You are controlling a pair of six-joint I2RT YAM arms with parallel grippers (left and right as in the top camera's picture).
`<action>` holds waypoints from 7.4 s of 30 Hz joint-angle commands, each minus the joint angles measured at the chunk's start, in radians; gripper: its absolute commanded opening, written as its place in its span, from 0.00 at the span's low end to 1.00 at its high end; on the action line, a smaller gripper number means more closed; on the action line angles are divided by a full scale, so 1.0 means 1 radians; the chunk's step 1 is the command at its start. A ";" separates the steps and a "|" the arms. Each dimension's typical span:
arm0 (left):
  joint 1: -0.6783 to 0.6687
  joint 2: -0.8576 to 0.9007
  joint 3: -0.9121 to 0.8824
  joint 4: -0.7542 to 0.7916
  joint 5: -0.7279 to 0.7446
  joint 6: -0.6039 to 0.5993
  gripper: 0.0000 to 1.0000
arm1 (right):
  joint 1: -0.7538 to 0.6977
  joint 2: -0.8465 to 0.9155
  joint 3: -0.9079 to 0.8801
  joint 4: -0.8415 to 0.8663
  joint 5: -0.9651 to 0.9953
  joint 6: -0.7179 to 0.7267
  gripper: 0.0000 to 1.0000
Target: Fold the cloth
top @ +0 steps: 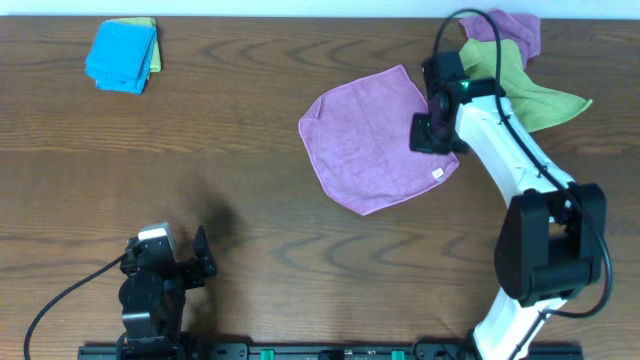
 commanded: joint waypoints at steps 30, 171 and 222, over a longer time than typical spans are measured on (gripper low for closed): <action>0.000 -0.006 -0.014 0.050 -0.076 0.009 0.95 | 0.037 -0.019 0.018 0.063 -0.102 -0.353 0.01; -0.569 2.169 1.190 0.655 -0.075 0.004 0.06 | -0.199 -0.051 -0.287 0.222 -0.137 -0.423 0.01; -0.437 2.255 1.190 0.813 -0.072 0.184 0.06 | 0.014 -0.051 -0.441 0.203 -0.147 -0.212 0.01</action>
